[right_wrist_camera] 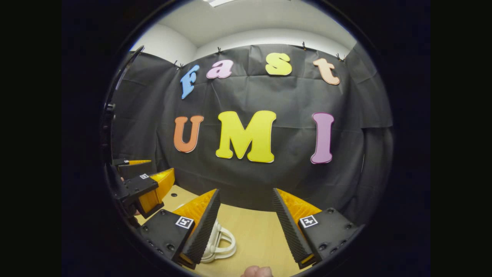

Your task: First open the suitcase, pack the skin care products into it, and then close the suitcase.

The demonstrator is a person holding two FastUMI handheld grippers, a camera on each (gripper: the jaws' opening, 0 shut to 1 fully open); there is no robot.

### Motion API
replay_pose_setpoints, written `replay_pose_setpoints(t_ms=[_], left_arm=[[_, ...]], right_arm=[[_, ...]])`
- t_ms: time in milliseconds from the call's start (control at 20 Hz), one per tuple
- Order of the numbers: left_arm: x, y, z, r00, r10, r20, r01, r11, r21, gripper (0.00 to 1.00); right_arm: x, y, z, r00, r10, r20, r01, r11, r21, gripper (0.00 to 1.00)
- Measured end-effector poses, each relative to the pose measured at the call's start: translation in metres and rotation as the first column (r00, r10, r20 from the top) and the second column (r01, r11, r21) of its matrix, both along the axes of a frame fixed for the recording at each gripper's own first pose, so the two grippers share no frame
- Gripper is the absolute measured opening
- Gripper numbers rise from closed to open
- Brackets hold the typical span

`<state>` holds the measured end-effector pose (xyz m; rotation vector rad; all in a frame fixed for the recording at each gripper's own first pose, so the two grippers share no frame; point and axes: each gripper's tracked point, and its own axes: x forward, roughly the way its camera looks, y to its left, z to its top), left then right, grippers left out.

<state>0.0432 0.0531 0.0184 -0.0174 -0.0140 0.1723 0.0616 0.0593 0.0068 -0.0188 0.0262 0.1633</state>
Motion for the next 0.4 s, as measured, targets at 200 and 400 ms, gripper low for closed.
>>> replay_pose_setpoints(t_ms=[200, 400], left_arm=[[0.001, 0.016, 0.004, 1.0, 0.01, 0.011, -0.01, 1.0, 0.007, 0.99], [0.006, 0.023, 0.0, 1.0, 0.005, 0.006, -0.005, 1.0, 0.0, 0.99]], right_arm=[[0.005, 0.011, 0.003, 1.0, -0.006, 0.006, 0.006, 1.0, -0.003, 0.81], [0.011, 0.018, 0.005, 1.0, -0.019, 0.014, 0.019, 1.0, -0.009, 0.81]])
